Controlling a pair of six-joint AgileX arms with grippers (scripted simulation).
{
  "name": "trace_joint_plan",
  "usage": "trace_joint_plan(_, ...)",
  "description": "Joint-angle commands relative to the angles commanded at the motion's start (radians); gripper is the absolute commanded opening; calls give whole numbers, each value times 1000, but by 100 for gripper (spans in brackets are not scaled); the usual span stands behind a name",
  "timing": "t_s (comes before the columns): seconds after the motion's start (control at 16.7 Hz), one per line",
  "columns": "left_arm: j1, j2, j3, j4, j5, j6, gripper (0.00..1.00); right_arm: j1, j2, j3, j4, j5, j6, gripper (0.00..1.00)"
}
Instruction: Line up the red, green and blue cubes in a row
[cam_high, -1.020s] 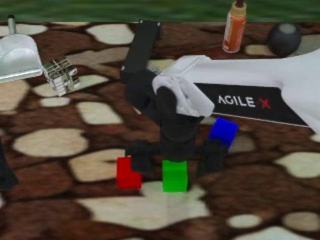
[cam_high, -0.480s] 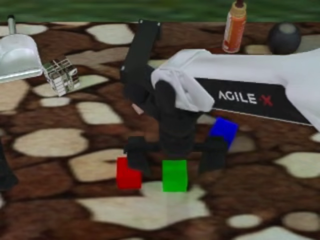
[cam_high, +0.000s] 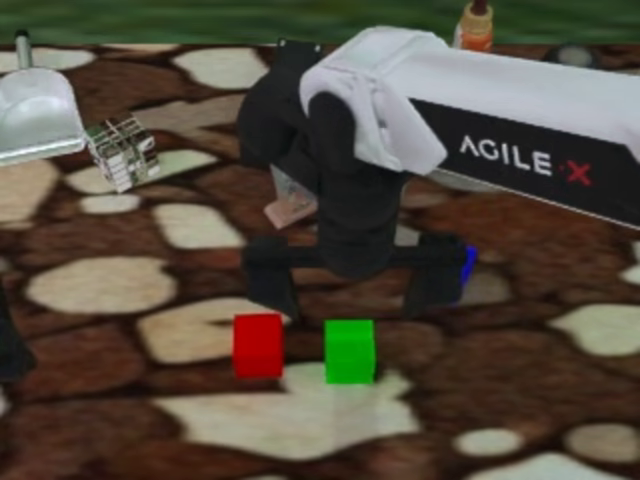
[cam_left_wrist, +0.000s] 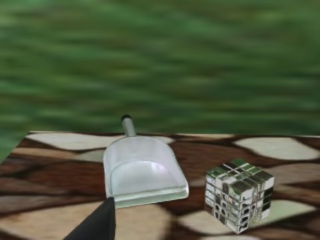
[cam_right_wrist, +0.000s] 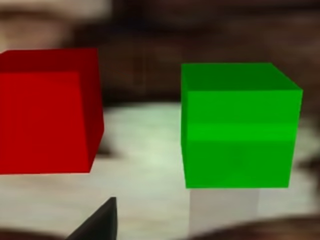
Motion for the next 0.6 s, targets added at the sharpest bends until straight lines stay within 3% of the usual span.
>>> trace_joint_plan(0.3, 0, 0, 0, 0, 0, 0, 100, -11, 8, 2, 2, 0, -34, 100)
trace_joint_plan(0.6, 0, 0, 0, 0, 0, 0, 100, -66, 28, 22, -2, 1, -278, 100)
